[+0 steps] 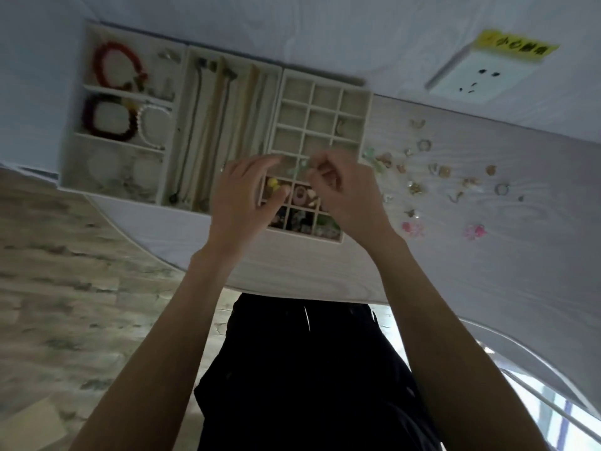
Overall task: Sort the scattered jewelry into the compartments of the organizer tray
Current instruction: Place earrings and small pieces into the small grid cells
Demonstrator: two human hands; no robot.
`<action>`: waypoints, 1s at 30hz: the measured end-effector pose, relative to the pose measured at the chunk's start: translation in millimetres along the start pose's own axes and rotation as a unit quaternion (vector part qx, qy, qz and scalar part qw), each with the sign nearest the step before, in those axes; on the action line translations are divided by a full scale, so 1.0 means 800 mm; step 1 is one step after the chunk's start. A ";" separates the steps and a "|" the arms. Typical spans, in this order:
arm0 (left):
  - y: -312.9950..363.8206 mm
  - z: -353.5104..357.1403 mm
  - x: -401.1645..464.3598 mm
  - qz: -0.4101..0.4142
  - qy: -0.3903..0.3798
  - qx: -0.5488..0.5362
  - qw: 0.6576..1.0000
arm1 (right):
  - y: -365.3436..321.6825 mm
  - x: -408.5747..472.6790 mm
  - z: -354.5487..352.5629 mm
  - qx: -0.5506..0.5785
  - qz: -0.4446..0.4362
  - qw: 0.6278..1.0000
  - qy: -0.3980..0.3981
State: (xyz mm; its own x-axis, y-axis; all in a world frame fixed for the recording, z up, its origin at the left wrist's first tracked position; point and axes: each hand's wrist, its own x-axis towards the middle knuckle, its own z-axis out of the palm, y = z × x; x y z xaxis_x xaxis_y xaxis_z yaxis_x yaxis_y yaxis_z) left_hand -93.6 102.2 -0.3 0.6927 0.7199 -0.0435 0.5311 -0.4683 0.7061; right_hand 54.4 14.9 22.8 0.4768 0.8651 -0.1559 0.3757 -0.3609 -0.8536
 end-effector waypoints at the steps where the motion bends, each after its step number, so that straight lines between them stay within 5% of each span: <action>1: -0.004 -0.004 0.005 0.007 -0.011 -0.007 1.000 | -0.005 0.005 0.008 -0.017 -0.012 1.000 -0.001; 8: -0.021 -0.002 0.031 0.049 -0.042 -0.013 0.998 | -0.012 0.012 0.027 -0.002 0.071 0.995 0.066; 15: -0.021 0.007 0.029 0.020 0.065 0.114 0.991 | 0.006 0.019 0.054 -0.209 0.016 0.966 0.153; 22: -0.025 -0.001 0.021 0.009 0.055 0.120 0.991 | 0.010 0.013 0.041 -0.251 0.020 0.953 0.167; 30: -0.032 -0.010 0.036 0.067 0.020 0.170 0.983 | 0.009 0.027 0.050 -0.310 -0.083 0.943 0.089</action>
State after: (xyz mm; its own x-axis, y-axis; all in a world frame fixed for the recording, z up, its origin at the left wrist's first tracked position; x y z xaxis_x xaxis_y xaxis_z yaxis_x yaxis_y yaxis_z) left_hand -91.2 138.9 -13.8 0.7518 0.6561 0.0659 0.5736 -0.7000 0.4255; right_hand 35.7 44.8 -6.7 0.4753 0.8755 0.0866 0.8231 -0.4078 -0.3952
